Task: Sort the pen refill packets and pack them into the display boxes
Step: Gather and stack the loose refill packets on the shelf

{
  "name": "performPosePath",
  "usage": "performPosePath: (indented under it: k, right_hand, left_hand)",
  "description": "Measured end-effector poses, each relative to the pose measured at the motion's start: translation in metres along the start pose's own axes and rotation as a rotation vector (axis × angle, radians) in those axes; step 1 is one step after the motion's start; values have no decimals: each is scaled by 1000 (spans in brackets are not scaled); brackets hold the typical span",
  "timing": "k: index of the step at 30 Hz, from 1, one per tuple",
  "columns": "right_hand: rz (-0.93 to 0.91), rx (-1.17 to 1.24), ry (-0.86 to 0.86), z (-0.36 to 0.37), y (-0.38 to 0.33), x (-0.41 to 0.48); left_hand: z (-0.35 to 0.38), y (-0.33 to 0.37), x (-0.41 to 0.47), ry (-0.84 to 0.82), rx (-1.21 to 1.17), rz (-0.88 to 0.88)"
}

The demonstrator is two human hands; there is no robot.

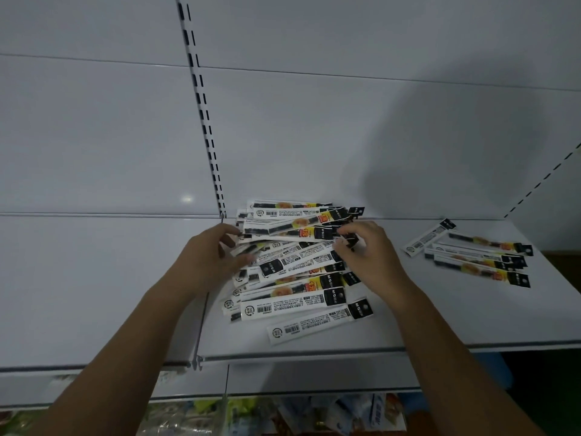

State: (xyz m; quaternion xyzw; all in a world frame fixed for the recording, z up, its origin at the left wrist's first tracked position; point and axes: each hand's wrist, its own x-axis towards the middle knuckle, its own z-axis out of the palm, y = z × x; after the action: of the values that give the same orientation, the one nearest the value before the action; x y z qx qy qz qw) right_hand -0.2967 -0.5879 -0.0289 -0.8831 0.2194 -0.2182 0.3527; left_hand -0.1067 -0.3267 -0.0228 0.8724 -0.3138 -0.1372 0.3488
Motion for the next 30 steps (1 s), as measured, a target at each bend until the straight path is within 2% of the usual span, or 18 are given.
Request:
performPosePath:
  k: [2,3,5,7,12,18,23,27,30]
  right_hand:
    - [-68,26,-111,-4,-14,-9]
    - [-70,29,-245,-6,-21,-14]
    - [-88,-88,-524,-9,-35,-23]
    - [-135,-226,-636,-4,-38,-28]
    - [-134,-151,-566,6,-32,-27]
    - [-185,-153,-350,18,-24,-17]
    - [-125,-174,-268,17,-18,-7]
    - [-119,-159,-271,15,-13,-8]
    - [-109,-147,-269,17,-9,-9]
  left_hand:
    - [1,1,2,26,-6,-9]
    - [1,1,4,36,-9,-8]
    - [1,0,5,47,8,-3]
    - [0,-2,6,56,-2,-3]
    - [-1,-11,10,50,-39,3]
    - [-4,-15,8,36,-80,56]
    - [-13,-16,3,-7,-65,123]
    - [-20,-17,3,-17,-26,52]
    - [-13,-1,2,-55,109,-39]
